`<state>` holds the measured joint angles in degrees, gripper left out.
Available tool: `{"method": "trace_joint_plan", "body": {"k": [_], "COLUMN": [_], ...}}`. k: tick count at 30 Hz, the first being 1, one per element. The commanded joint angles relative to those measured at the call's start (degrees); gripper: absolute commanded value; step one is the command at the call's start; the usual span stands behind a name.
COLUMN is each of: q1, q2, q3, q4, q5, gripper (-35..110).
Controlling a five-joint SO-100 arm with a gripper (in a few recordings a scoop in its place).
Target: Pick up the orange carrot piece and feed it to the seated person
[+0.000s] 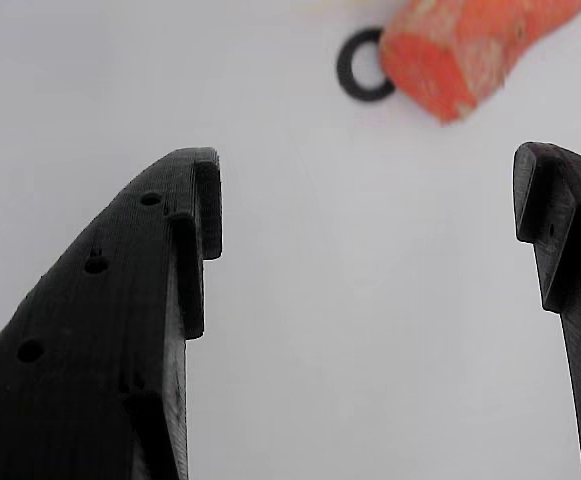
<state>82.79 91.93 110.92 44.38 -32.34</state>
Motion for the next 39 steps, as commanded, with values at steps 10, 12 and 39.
{"method": "trace_joint_plan", "body": {"k": [10,12,39], "q1": [4.48,5.45,4.57], "q2": [1.93,1.32,-16.17], "q3": [-1.67,-1.58,-3.25], "q4": [-12.66,-12.74,-21.8], "q5": [15.56,17.05,18.9], "gripper": [23,23,-5]}}
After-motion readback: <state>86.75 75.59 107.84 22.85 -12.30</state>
